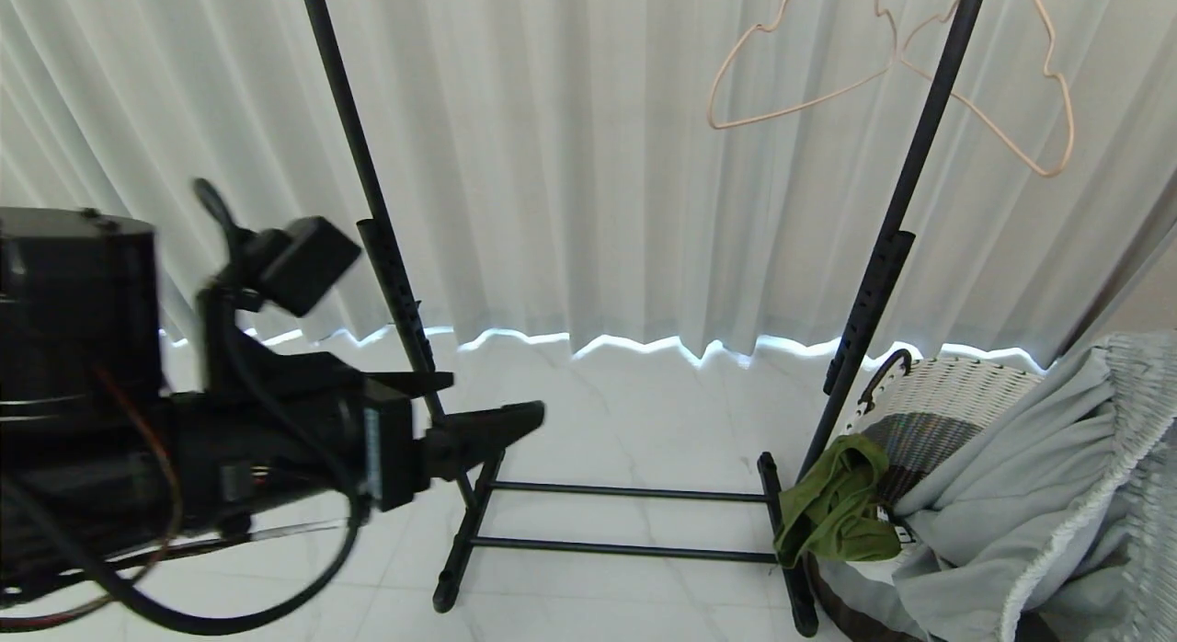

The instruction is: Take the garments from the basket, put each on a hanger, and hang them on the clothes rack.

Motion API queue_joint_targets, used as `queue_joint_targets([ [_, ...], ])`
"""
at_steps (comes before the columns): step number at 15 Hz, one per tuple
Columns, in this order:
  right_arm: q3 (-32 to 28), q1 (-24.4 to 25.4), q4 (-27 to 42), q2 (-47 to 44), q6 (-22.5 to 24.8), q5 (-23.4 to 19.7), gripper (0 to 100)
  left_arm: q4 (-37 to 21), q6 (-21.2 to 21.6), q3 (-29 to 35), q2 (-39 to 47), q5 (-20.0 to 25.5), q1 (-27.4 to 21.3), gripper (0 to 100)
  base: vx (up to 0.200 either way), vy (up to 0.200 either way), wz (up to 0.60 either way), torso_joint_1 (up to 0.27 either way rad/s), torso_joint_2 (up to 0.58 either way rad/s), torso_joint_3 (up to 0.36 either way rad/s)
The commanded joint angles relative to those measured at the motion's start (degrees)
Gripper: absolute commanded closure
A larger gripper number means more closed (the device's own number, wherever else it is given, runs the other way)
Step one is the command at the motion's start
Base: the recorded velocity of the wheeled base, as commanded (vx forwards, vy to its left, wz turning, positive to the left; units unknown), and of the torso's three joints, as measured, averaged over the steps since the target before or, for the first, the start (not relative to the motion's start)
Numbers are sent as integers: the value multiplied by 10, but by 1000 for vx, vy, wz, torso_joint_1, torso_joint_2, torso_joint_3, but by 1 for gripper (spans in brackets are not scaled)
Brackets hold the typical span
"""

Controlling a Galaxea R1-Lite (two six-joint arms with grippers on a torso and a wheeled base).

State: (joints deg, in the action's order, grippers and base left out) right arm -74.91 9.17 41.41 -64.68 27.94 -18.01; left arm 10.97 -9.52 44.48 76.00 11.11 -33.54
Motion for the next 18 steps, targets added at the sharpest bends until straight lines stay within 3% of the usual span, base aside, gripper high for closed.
queue_joint_targets([
  [1,1,6,-10,2,-1,-2,100,58,-109,39,156,-120,-153,0,0,0,0,0,0,0],
  [3,5,30,-36,1,-22,-7,100,77,-151,76,231,-192,-246,0,0,0,0,0,0,0],
  [6,9,74,-69,4,-76,-6,100,78,-171,139,311,-198,-319,0,0,0,0,0,0,0],
  [8,15,78,-72,13,-80,-7,100,78,-204,228,376,-199,-348,0,0,0,0,0,0,0],
  [11,27,78,-73,32,-84,-8,100,78,-219,287,442,-203,-358,0,0,0,0,0,0,0],
  [18,44,89,-73,54,-91,-8,100,78,-234,339,516,-218,-361,0,0,0,0,0,0,0],
])
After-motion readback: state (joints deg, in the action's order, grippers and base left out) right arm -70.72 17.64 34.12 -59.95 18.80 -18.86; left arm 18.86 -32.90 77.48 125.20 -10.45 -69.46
